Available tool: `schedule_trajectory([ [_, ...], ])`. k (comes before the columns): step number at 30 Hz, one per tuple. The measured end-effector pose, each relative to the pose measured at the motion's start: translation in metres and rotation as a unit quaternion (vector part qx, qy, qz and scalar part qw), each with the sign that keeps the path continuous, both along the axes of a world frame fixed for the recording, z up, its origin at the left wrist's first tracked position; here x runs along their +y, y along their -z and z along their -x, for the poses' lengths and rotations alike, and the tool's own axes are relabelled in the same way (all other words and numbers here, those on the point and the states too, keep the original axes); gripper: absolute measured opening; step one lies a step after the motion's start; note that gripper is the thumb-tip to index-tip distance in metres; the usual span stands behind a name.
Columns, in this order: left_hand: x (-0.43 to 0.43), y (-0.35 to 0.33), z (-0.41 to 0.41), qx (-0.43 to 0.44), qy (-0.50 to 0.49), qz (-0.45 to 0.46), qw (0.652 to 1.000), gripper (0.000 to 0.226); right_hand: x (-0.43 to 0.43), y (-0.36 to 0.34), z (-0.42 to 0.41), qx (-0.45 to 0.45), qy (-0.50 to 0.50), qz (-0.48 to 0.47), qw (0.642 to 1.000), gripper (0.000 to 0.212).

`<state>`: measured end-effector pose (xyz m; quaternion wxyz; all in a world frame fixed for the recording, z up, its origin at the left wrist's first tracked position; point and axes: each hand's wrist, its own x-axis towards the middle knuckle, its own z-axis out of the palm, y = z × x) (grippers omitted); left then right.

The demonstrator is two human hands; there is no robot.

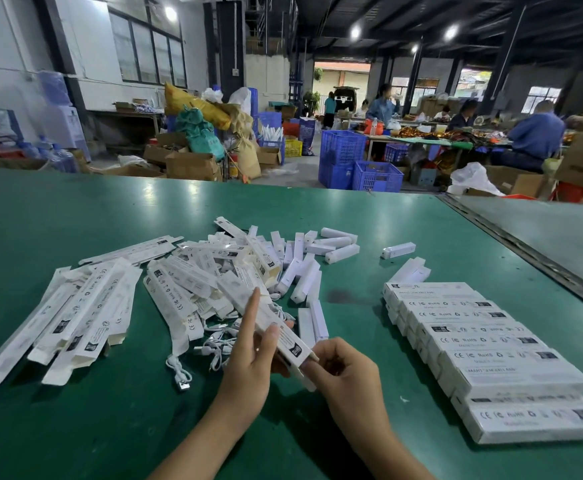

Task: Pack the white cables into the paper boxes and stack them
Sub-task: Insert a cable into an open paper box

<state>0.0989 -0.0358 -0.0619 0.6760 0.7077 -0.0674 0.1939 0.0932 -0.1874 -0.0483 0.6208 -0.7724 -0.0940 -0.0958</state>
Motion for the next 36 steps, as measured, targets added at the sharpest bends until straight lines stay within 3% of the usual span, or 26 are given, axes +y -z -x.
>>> schedule_trajectory([
  [4,-0.002,-0.002,0.007,0.020,0.040,-0.073,0.996,0.046,0.001,0.001,0.000,-0.041,0.046,0.012,0.998,0.022],
  [10,0.003,-0.007,0.014,0.019,0.100,-0.168,0.980,0.067,-0.003,0.005,-0.003,-0.045,0.073,-0.015,0.996,0.026],
  [18,0.003,-0.008,0.016,0.006,0.009,-0.278,0.960,0.072,-0.006,0.007,-0.003,-0.059,0.077,-0.006,0.995,0.024],
  [22,0.003,-0.011,0.016,-0.002,-0.014,-0.229,0.973,0.063,-0.006,0.002,0.002,-0.115,0.047,0.026,0.992,0.021],
  [26,0.008,-0.011,0.015,0.025,-0.001,-0.156,0.987,0.070,-0.002,-0.005,0.009,-0.200,0.027,0.042,0.978,0.023],
  [30,0.010,-0.011,0.015,0.033,0.021,-0.123,0.992,0.067,-0.005,-0.008,0.011,-0.249,-0.026,0.089,0.964,0.013],
  [36,0.009,-0.011,0.015,0.050,0.039,-0.114,0.991,0.063,-0.010,-0.008,0.011,-0.260,-0.103,0.131,0.951,0.043],
])
